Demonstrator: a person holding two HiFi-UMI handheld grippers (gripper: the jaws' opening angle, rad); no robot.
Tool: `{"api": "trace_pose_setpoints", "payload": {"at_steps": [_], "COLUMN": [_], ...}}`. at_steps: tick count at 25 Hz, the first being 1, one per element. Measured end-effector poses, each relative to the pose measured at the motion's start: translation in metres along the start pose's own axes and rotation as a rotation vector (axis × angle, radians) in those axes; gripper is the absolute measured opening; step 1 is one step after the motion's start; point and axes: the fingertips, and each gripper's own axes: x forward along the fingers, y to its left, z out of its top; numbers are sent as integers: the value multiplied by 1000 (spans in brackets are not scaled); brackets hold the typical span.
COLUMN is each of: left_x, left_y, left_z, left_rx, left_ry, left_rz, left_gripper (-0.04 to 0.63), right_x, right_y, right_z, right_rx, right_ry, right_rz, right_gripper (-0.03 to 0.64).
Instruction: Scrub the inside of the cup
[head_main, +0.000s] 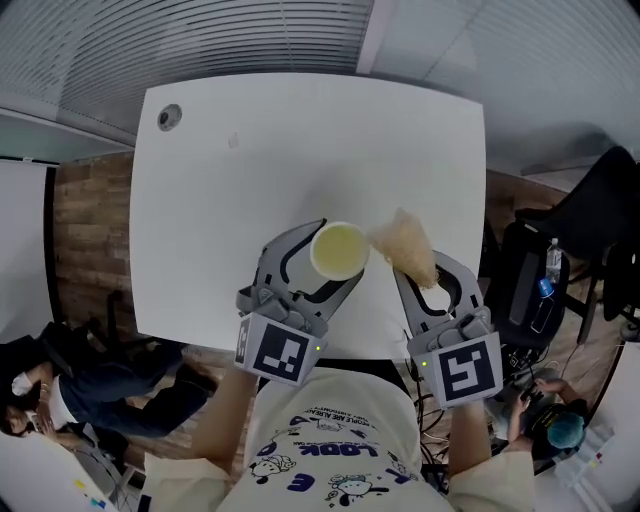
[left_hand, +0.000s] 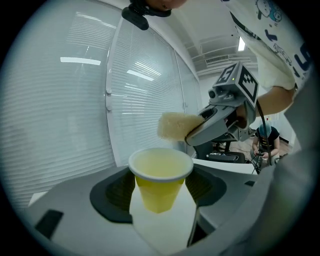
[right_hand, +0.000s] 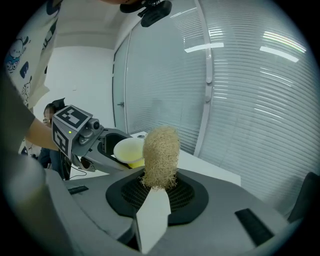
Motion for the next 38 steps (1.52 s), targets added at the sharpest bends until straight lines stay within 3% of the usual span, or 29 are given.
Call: {"api": "trace_pose_setpoints", "payload": {"at_steps": [5,12,22,28,38], "left_x": [-7,-15,-13,-15,-20], "left_y": [7,11,12,14,11], "left_z": [10,17,25,27,30], "left_rx": [88,281,373,497,664], "left_ry": [13,76,105,140,153], "left_rz": [55,111,183,253,303], "left_gripper": [333,334,334,333,328], "right_x": [-4,-5,-6,-1,8], "right_y": [16,32,42,46,56], "right_z": [11,19,15,16,17], "right_rx": [-69,-167,-229,-209,-293], "right_ry": [33,88,172,228,307], "right_rz": [75,123,182,195,253], "right_gripper": [80,78,78,78,78]}}
